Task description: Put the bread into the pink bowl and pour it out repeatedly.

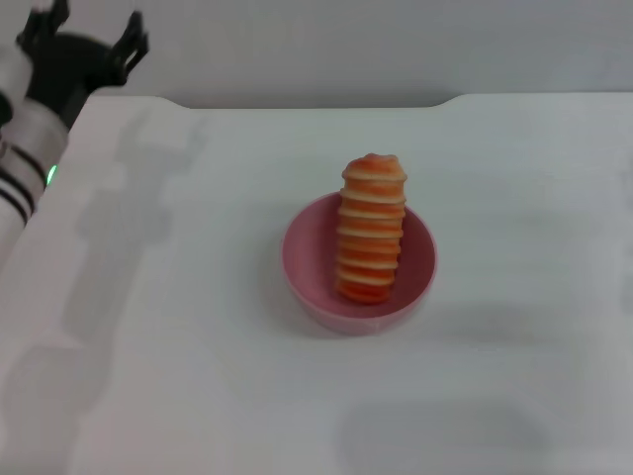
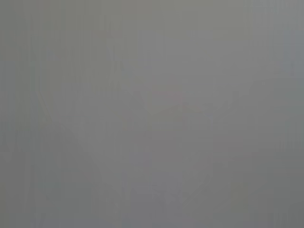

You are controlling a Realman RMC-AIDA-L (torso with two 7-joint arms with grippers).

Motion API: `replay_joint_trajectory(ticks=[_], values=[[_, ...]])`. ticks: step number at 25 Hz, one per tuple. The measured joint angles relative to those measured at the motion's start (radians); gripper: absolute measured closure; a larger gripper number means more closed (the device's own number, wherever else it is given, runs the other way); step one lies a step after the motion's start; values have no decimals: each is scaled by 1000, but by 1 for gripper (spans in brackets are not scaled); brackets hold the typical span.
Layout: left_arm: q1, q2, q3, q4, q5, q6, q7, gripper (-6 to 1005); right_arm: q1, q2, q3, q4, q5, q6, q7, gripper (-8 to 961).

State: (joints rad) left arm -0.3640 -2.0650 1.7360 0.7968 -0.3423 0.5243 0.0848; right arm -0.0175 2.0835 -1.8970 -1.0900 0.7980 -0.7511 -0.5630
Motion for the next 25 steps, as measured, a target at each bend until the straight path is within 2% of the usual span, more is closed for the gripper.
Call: replay_joint_trajectory(ticks=[5,11,20,25], values=[[-19,3,-12,-174,-62,115,-89,139,-5,1,-31,53,86,-67,7,190],[-14,3,-41,-253,-78,150,-133,139,-9,-2,-40,123,92,-93,160,190],[-17,2,-39,-283,-88,125,-130,139,24,-8,-68,187,75,-116,194,190],[-5,1,-37,-284,-90,126,-131,139,55,-6,-98,253,75,-194,196,190]])
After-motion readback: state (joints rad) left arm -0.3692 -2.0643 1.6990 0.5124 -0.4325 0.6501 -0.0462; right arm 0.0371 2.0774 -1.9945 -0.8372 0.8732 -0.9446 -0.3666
